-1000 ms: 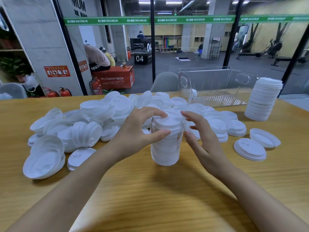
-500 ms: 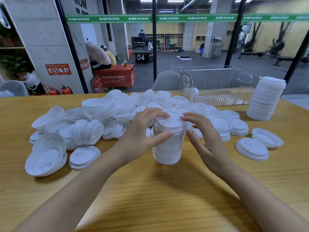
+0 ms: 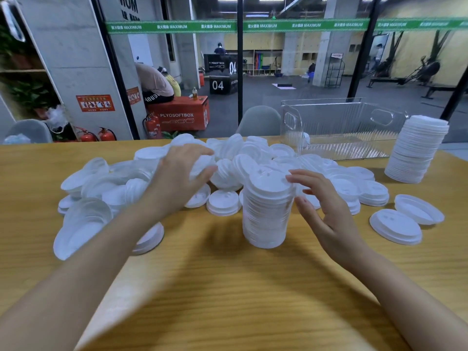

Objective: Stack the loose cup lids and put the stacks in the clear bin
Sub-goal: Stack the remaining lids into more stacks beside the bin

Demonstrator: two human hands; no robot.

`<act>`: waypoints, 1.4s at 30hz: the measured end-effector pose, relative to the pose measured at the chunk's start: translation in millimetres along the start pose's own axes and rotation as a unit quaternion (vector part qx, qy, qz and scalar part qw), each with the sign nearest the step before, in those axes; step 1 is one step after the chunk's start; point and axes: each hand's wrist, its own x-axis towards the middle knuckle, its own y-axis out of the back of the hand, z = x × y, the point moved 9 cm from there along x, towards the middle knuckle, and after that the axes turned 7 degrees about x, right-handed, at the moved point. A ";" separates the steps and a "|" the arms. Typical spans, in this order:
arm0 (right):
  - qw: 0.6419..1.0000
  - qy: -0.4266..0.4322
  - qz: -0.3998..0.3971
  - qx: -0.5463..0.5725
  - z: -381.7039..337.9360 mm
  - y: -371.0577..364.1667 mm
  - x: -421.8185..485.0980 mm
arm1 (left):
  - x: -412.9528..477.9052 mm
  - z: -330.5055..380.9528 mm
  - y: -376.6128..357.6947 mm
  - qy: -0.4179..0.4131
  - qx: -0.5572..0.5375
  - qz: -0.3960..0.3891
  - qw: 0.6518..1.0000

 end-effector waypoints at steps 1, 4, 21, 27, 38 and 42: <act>1.000 0.001 0.001 -0.003 0.3 0.0 0.0 | 7.6 -13.9 -1.4 0.016 0.046 -0.012 0.999; 1.000 0.001 0.003 -0.005 1.6 0.7 -0.3 | 29.3 -46.2 -13.2 0.057 0.191 -0.051 0.979; 1.000 0.007 -0.006 0.007 -1.2 -0.1 0.7 | -14.6 -35.8 -78.9 0.033 0.246 -0.245 0.937; 1.000 -0.005 -0.009 0.015 -1.1 -0.9 0.1 | -43.4 4.9 -59.8 -0.015 0.151 -0.210 0.966; 1.000 -0.012 -0.004 0.011 -1.5 -0.1 -0.8 | -25.3 -1.1 -82.3 -0.002 0.116 -0.239 0.964; 1.000 -0.010 -0.006 0.010 -1.9 0.3 -0.7 | -46.8 4.8 -82.0 -0.019 0.106 -0.250 0.962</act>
